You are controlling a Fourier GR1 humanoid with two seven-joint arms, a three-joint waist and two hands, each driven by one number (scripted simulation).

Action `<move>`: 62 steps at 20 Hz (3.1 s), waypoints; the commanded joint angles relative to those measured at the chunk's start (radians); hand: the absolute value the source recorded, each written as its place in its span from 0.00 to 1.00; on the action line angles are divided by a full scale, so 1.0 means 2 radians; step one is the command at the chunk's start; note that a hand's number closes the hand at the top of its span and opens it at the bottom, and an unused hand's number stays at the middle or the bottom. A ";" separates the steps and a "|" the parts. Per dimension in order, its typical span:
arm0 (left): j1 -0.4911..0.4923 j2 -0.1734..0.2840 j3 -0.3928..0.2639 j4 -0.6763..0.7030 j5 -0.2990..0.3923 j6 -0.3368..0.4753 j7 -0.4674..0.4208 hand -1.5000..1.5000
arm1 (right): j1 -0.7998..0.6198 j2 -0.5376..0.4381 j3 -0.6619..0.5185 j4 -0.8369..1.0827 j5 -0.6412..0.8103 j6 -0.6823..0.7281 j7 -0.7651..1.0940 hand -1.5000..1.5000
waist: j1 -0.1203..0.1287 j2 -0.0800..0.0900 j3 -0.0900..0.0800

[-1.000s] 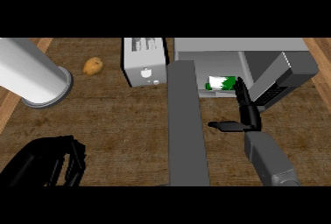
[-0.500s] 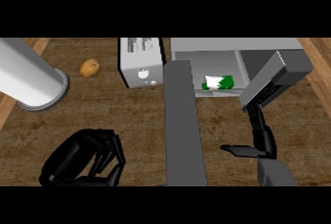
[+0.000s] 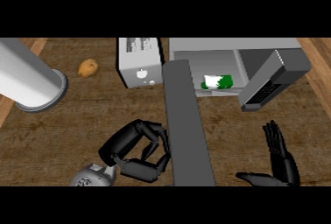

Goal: Pick up the milk, place it into the microwave and close the microwave

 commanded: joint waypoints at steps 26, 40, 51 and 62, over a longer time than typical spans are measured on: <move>-0.199 0.000 -0.314 0.342 0.222 0.375 -0.212 1.00 | 0.179 -0.066 0.060 -0.410 -0.123 0.147 0.130 0.00 | -0.059 0.012 -0.002; -0.274 -0.001 -0.284 0.335 0.356 0.504 -0.225 1.00 | 0.139 -0.113 0.035 -0.454 -0.152 0.160 0.183 0.00 | -0.097 0.021 -0.002; -0.332 -0.001 -0.259 0.369 0.432 0.560 -0.206 0.00 | 0.069 -0.193 -0.047 -0.491 -0.083 0.117 0.188 1.00 | -0.123 0.030 -0.003; -0.352 -0.001 -0.248 0.384 0.494 0.583 -0.236 0.00 | 0.020 -0.212 -0.053 -0.481 -0.061 0.100 0.194 1.00 | -0.121 0.044 -0.001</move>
